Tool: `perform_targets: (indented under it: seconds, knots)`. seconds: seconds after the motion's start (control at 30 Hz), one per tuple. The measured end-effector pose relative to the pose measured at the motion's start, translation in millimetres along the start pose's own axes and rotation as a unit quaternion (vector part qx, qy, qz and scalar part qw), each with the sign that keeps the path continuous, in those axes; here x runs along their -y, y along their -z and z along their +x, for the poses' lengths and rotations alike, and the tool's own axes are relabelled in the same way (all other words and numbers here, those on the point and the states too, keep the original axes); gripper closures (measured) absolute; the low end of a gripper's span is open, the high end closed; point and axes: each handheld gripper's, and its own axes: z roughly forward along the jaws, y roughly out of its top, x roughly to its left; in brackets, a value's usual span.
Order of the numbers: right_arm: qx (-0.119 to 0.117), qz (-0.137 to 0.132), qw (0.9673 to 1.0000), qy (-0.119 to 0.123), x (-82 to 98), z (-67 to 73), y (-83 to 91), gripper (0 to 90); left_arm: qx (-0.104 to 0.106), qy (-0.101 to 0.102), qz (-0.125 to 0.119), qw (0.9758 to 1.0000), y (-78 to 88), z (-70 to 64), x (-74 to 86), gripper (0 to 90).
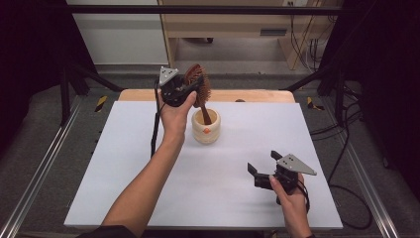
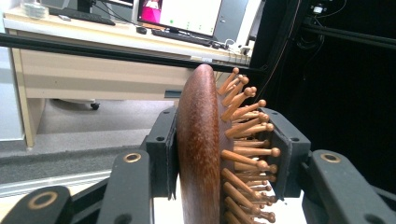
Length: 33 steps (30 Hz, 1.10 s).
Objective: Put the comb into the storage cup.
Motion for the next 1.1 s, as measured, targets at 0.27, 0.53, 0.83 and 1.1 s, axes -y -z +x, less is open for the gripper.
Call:
perform_targets:
  seconds: [0.27,0.53,0.83,1.1]
  knots:
    - [0.0,0.001,1.0,0.002,0.2,-0.5,-0.1,3.2,0.003,0.001,0.004,1.0,-2.2,-1.2,2.7,51.9]
    - [0.0,0.001,1.0,0.002,0.4,-0.7,-0.3,3.2,0.003,0.002,0.007,1.0,-3.4,-1.0,4.8,51.9]
    - [-0.001,0.002,1.0,0.002,0.4,-1.1,-0.3,3.2,0.002,0.002,0.009,1.0,-4.3,-1.1,7.2,51.8]
    - [-0.002,0.004,1.0,0.001,0.5,-0.9,-0.4,3.2,0.001,0.005,0.014,0.9999,-5.4,0.3,13.0,51.8]
